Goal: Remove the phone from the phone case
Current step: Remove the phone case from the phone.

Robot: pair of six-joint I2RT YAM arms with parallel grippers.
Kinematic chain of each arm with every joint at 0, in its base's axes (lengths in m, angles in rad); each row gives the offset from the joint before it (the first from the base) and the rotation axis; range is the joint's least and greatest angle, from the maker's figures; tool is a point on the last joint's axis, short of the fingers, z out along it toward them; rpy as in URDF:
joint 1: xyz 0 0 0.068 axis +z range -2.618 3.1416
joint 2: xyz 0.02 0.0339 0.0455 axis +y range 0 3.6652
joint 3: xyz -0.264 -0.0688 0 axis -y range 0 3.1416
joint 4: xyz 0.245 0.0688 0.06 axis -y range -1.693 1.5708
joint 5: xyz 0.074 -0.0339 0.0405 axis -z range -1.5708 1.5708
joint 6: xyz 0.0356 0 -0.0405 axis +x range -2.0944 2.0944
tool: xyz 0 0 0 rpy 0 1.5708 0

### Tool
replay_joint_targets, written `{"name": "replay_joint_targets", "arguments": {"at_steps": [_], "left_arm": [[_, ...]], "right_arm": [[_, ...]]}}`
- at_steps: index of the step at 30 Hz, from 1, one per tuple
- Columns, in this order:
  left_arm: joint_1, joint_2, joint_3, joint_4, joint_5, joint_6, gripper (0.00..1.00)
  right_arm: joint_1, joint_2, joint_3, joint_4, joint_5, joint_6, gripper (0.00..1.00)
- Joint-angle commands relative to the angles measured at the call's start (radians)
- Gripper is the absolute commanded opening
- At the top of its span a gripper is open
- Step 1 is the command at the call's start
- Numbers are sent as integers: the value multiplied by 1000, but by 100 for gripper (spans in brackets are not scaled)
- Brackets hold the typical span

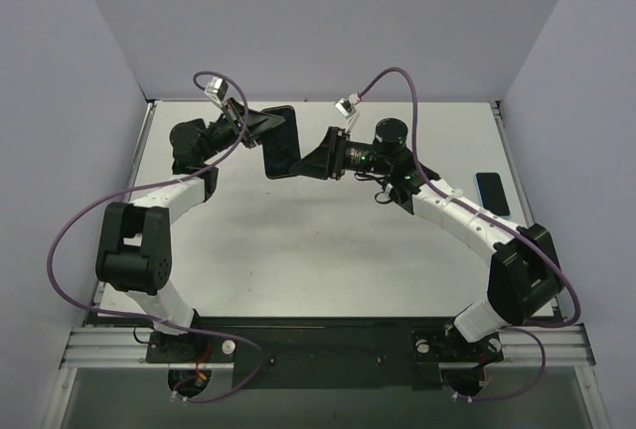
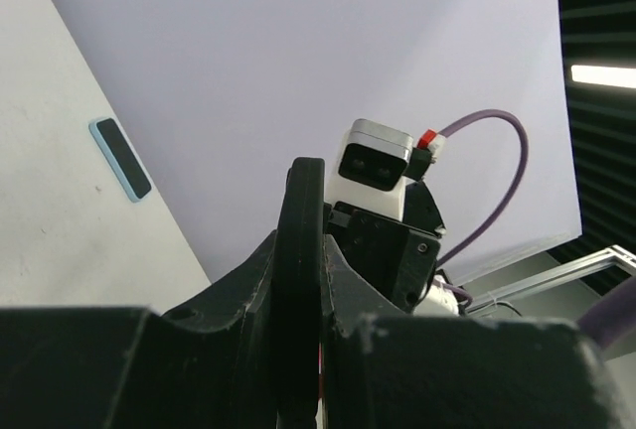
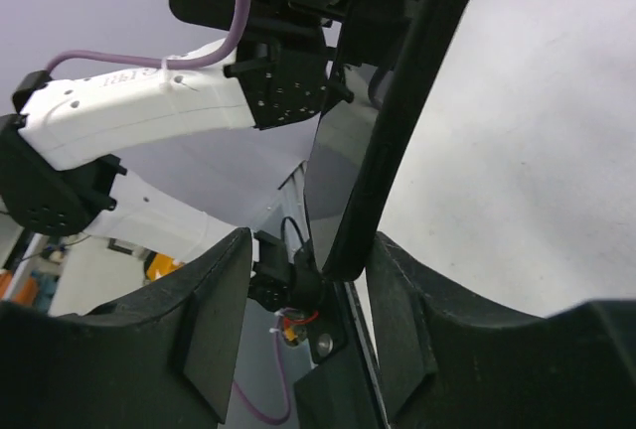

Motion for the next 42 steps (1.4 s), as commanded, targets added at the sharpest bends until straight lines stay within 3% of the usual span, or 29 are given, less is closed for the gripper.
{"name": "replay_joint_targets", "arguments": {"at_steps": [1, 4, 17, 24, 25, 28, 30, 35, 42], "left_arm": [[46, -20, -11, 268, 9, -143, 0], [85, -10, -25, 296, 13, -185, 0], [112, 3, -53, 338, 19, -220, 0], [123, 22, -51, 368, 16, -255, 0], [128, 32, -51, 373, 18, -280, 0], [134, 75, -33, 414, 39, -387, 0], [134, 104, -30, 466, 39, -467, 0], [134, 133, -28, 555, 26, -558, 0], [135, 125, -33, 552, 22, -562, 0]], "right_arm": [[3, 36, 76, 254, -178, 140, 42], [4, 74, 93, 327, -204, 193, 39], [35, 157, 211, 202, -236, 99, 24], [66, 142, 275, -170, -210, -251, 0], [79, 136, 293, -209, -198, -304, 0], [121, 140, 384, -550, -84, -607, 0], [159, 151, 450, -692, 18, -745, 0], [205, 188, 534, -720, 250, -853, 0], [231, 231, 588, -640, 411, -877, 0]]}}
